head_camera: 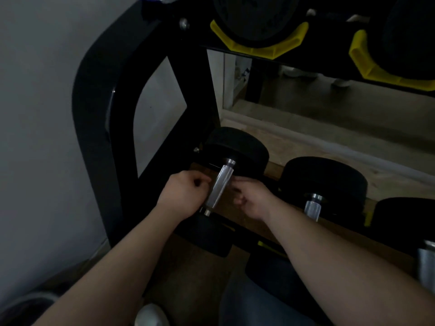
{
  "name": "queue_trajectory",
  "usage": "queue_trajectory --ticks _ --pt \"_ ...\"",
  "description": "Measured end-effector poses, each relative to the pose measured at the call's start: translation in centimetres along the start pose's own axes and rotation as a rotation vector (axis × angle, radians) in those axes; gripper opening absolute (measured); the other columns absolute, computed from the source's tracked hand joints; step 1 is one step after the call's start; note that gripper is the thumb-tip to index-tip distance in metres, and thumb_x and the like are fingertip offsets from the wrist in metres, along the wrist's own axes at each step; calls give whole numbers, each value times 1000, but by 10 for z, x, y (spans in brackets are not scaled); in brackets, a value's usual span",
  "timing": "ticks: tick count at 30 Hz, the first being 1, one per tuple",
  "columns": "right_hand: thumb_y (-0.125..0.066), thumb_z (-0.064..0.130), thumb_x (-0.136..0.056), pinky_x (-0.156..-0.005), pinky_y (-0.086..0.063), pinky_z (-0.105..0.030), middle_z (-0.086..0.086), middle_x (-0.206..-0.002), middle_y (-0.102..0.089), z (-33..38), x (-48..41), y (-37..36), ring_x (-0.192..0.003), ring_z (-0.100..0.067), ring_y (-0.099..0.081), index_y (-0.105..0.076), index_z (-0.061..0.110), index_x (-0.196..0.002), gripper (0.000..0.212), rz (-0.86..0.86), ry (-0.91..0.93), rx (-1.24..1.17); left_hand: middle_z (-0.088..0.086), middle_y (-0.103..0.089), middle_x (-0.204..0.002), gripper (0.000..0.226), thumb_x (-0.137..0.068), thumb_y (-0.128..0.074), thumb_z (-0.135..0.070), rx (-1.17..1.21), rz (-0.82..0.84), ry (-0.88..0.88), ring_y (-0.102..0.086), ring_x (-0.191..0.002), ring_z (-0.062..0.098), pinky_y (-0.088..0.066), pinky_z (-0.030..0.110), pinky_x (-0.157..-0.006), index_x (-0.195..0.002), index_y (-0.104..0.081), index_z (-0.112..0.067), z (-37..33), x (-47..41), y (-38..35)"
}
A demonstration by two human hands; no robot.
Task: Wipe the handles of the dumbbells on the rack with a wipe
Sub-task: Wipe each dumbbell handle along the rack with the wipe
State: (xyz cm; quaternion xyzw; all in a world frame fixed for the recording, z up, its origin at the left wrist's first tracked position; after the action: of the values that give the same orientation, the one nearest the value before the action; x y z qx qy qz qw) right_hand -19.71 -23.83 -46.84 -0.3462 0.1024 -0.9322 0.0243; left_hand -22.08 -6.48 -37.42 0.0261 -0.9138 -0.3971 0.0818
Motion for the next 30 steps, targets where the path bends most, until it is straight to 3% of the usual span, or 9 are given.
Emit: queue_trajectory --ticks 2,4,10,15,18,20,23,25,30 --pt "-66 2 -92 -41 -30 -18 -1 -84 -70 -19 9 -4 -46 -5 -40 -73 14 -103 18 130 -83 302 -12 -67 -75 17 -92 -59 -30 -19 12 16 -61 -59 0 -44 11 -50 -97 -73 -40 -1 0 -2" --pt "-66 -1 -90 -40 -29 -16 -1 -77 -68 -29 14 -10 -43 -4 -38 -72 13 -100 18 198 -139 369 -14 -67 -81 17 -92 -59 -31 -29 26 27 -61 -67 -2 -45 12 -56 -98 -74 -39 -1 -2 -4" --pt "-54 -1 -97 -35 -28 -16 0 -72 -60 2 -18 0 -41 -4 -35 -69 14 -97 21 -27 -28 -346 -19 -64 -82 18 -95 -57 -33 -62 61 7 -58 -70 -6 -38 9 -55 -97 -74 -40 -2 -6 -9" --pt "-60 2 -96 -39 -28 -17 -5 -97 -68 -14 -7 -3 -53 -7 -37 -71 15 -109 21 65 -67 143 -13 -70 -88 20 -94 -57 -31 -54 59 14 -62 -72 -3 -42 10 -57 -97 -75 -39 0 -6 -9" --pt "-65 1 -93 -40 -27 -16 -3 -95 -70 -25 3 -7 -50 -6 -36 -70 16 -104 20 141 -131 322 -10 -72 -84 20 -92 -58 -30 -62 37 20 -64 -70 -1 -47 12 -59 -94 -76 -39 -1 -5 -7" --pt "-64 -3 -92 -38 -27 -16 -7 -97 -68 -17 0 -6 -49 -6 -36 -69 11 -110 23 88 -95 199 -10 -73 -85 20 -93 -57 -30 -58 50 28 -66 -71 3 -54 19 -63 -92 -75 -40 -1 -5 -8" --pt "-61 1 -95 -36 -28 -15 0 -85 -66 -3 -12 1 -39 -2 -36 -69 14 -105 18 4 -50 -236 -10 -74 -86 21 -93 -57 -30 -10 76 51 -71 -74 9 -61 32 -75 -89 -75 -41 2 -5 -10" --pt "-59 3 -96 -36 -29 -16 4 -77 -65 1 -14 1 -40 -2 -36 -69 18 -103 18 8 -16 -306 -9 -75 -83 22 -92 -56 -29 4 84 49 -72 -73 11 -61 37 -78 -88 -75 -40 2 -5 -10" --pt "-66 6 -94 -39 -29 -17 0 -81 -61 -20 10 -6 -52 -8 -38 -71 18 -100 15 113 -83 370 -10 -75 -80 22 -88 -57 -31 34 57 49 -71 -72 7 -61 35 -78 -83 -76 -40 2 -2 -8"
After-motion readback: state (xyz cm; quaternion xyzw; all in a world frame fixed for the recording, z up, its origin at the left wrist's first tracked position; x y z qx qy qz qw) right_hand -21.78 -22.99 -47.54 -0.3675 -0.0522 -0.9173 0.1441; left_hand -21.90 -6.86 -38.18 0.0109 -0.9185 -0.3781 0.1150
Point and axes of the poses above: each hand's wrist, its own x-axis away from the middle knuckle, its own y-axis out of the back of the hand, z = x × y, the point moved 9 cm from there along -x, towards the middle knuckle
